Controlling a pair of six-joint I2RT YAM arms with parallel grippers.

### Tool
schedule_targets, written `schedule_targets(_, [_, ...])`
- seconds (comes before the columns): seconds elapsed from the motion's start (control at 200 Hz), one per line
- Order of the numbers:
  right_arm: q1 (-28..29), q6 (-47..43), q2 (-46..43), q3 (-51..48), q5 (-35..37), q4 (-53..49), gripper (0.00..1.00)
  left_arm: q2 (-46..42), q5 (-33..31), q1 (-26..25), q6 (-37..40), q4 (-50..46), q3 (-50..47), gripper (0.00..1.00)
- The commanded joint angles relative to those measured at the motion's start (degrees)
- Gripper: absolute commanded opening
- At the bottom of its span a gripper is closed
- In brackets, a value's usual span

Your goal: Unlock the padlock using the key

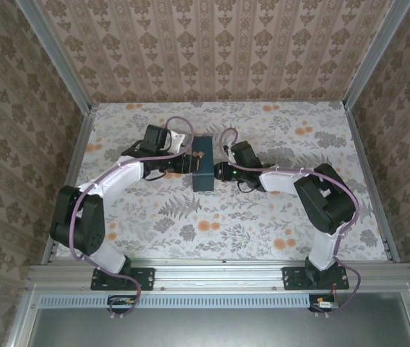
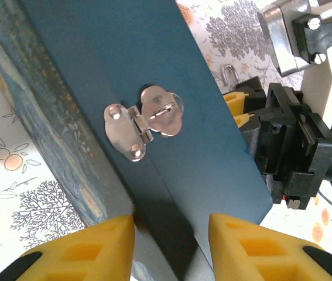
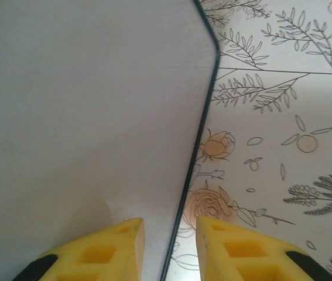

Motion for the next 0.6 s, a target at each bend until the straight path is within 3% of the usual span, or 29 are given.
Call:
schedule_targets(0.0, [0.7,4.0,3.1,2.4,-5.6,6.0,0.29,1.4,2.1,-0.5,-2.1,2.1,-0.6,0.38])
schedule_targets(0.265, [4.4,7.1,11.5,10.3,-7.6,7.4,0.28,-0.7,1.2,-0.5,-1.6,0.6,1.2,0.37])
schedule_targets(0.53, [3.7,5.6,13.8,14.0,-5.2,0.5,0.31,0.1,-0.8,-0.5,0.2,-2.1,2.8,0.37])
schedule_targets(0.595, [3.1,5.7,13.6,13.2,-4.5,0.5,0.31,0.9,-1.2,-2.6,0.5,-2.6,3.5,0.37])
